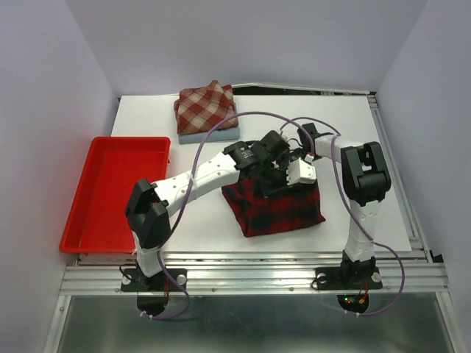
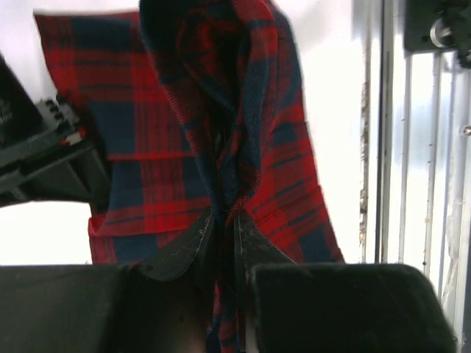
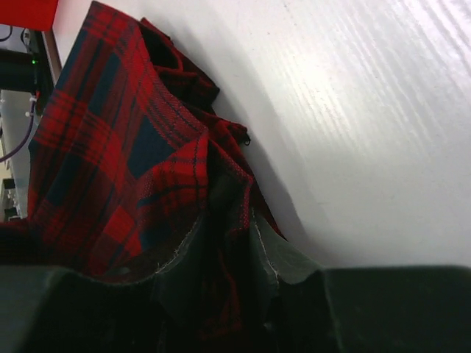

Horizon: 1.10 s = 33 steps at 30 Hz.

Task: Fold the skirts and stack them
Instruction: Fold the skirt

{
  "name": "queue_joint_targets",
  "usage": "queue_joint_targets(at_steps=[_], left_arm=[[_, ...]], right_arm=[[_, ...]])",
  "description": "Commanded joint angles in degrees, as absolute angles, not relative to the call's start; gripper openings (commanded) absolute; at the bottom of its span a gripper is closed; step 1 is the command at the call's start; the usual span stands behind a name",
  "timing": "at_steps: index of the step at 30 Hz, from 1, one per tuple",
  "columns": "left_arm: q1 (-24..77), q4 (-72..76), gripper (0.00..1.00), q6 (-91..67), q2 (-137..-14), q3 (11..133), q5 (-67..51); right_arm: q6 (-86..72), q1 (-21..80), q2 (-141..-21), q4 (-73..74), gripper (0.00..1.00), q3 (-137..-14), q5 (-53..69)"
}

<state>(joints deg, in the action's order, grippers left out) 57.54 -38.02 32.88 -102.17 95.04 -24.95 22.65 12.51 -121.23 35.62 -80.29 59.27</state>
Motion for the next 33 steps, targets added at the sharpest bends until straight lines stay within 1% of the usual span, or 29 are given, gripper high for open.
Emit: queue_joint_targets(at_steps=[1,6,14,21,27,33], left_arm=[[53.5,-40.1,0.0,33.8,-104.1,98.6,-28.8],[50.5,-39.4,0.0,33.6,-106.2,99.4,-30.0],[47.8,-33.1,0.0,34.5,-107.0,97.8,-26.7],[47.8,-28.5,0.0,37.9,-105.8,95.3,-23.1],[47.7,-20.1,0.0,41.0,-104.5,88.0,-18.0],[47.8,-14.7,0.0,42.1,-105.6,82.4,-16.1]], right_arm=[[24.8,14.4,-117.9,38.6,0.34,-78.4,62.6],[25.8,14.9,-117.9,39.4,0.33,-77.0,62.5],[26.5,16.0,-118.6,40.0,0.32,-76.6,62.8],[26.3,16.5,-119.4,40.0,0.28,-76.7,62.8],[26.4,16.5,-119.4,40.2,0.28,-76.6,62.9],[24.6,16.5,-120.1,40.0,0.29,-78.7,60.7]])
